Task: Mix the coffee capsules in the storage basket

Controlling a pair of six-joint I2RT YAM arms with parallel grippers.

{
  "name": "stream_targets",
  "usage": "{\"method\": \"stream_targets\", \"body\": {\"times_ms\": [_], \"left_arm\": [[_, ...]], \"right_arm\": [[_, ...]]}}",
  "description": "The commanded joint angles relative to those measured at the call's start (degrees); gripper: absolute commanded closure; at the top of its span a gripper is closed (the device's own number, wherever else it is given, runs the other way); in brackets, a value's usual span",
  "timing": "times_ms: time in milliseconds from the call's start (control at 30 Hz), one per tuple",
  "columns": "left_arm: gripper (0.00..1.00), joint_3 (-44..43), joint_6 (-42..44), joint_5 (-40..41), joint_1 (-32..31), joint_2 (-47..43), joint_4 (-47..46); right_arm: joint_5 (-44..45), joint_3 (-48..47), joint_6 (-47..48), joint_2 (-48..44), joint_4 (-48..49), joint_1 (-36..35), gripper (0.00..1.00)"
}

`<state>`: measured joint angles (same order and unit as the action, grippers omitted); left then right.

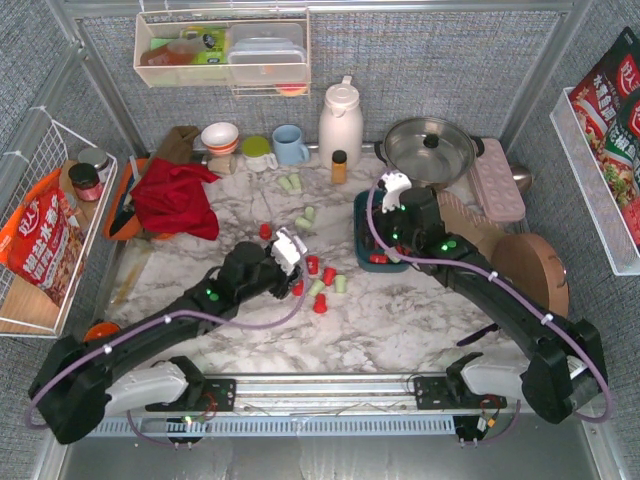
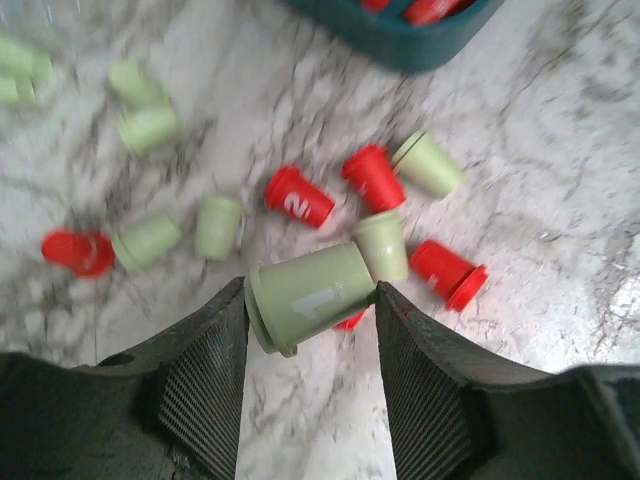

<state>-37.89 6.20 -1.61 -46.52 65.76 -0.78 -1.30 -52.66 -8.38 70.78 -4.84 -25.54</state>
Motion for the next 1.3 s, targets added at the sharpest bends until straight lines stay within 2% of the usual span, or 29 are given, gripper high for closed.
{"method": "stream_targets", "body": {"times_ms": [0, 67, 233, 300, 367, 500, 767, 933, 1133, 1200, 1267], "left_arm": [[0.55, 8.6, 10.2, -11.2, 0.0, -5.8, -26.7], [0.54, 9.8, 12.9, -13.4, 0.0, -5.7, -32.3], [0.54, 6.7, 17.4, -13.8, 0.0, -1.6, -30.0], [0.53, 8.3, 17.5, -11.7, 0.0, -0.9, -32.2], [0.51, 10.1, 18.7, -13.0, -0.2, -0.3, -35.6], [0.5, 8.7, 17.2, -17.0, -0.1, 0.5, -34.5], [0.5, 8.7, 15.7, -18.1, -0.2, 0.3, -35.4], [0.49, 8.6, 15.3, -18.1, -0.2, -0.2, -35.7], [0.48, 8.5, 15.3, -17.7, -0.2, -0.5, -35.5], [0.44, 8.5, 15.1, -17.5, -0.2, -0.5, -35.5], [0.35, 8.3, 14.9, -17.0, -0.2, -0.5, -35.3]], "right_arm": [[-10.2, -2.5, -2.8, -0.7, -3.8, -1.7, 0.33], [-11.2, -3.0, -4.2, -1.0, -3.4, -3.8, 0.33], [-12.0, -3.0, -8.4, -1.3, -0.2, -8.5, 0.33], [-12.6, -3.2, -9.4, -0.8, 0.4, -9.8, 0.33], [-12.8, -3.5, -10.2, -0.2, 0.6, -10.7, 0.33], [-12.8, -3.0, -12.4, 0.7, 3.1, -11.7, 0.34], [-13.0, -2.8, -12.9, 3.9, 4.4, -13.5, 0.36], [-14.2, -2.8, -13.8, 6.2, 5.4, -13.9, 0.45], [-14.7, -3.0, -14.5, 7.5, 6.3, -14.1, 0.66], [-14.3, -2.9, -14.6, 7.4, 6.3, -14.2, 0.71], [-12.8, -2.6, -14.8, 7.0, 6.3, -14.1, 0.77]]}}
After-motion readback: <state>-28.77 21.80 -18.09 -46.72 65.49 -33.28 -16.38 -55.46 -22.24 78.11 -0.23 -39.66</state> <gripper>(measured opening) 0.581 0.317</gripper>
